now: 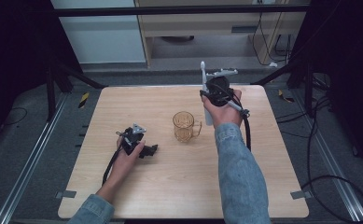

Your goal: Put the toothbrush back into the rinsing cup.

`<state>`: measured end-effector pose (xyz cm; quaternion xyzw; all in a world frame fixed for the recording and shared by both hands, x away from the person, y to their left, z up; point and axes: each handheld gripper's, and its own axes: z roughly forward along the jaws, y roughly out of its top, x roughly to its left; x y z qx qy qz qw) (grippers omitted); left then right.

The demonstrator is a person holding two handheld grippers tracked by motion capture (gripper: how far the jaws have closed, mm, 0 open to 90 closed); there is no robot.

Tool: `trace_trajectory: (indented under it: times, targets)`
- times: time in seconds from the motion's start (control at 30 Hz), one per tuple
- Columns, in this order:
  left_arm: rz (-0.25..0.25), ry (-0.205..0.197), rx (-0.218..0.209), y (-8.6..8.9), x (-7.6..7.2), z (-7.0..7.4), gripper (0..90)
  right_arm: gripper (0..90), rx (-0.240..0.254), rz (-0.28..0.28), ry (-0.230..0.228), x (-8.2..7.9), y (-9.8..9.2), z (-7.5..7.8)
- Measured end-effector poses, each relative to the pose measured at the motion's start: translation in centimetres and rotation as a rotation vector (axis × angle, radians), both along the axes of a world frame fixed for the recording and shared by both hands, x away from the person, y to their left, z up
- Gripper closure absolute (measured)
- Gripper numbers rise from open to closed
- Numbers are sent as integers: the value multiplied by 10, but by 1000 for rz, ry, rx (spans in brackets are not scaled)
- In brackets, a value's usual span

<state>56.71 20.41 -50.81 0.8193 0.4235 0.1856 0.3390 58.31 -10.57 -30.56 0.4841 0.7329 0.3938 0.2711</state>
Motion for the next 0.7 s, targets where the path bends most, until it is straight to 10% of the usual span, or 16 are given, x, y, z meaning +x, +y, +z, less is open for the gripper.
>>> trace_trajectory:
  times: [0.7]
  targets:
    - [-1, 1, 0, 0, 0, 0, 0, 676, 35, 16, -62, 14, 23, -2]
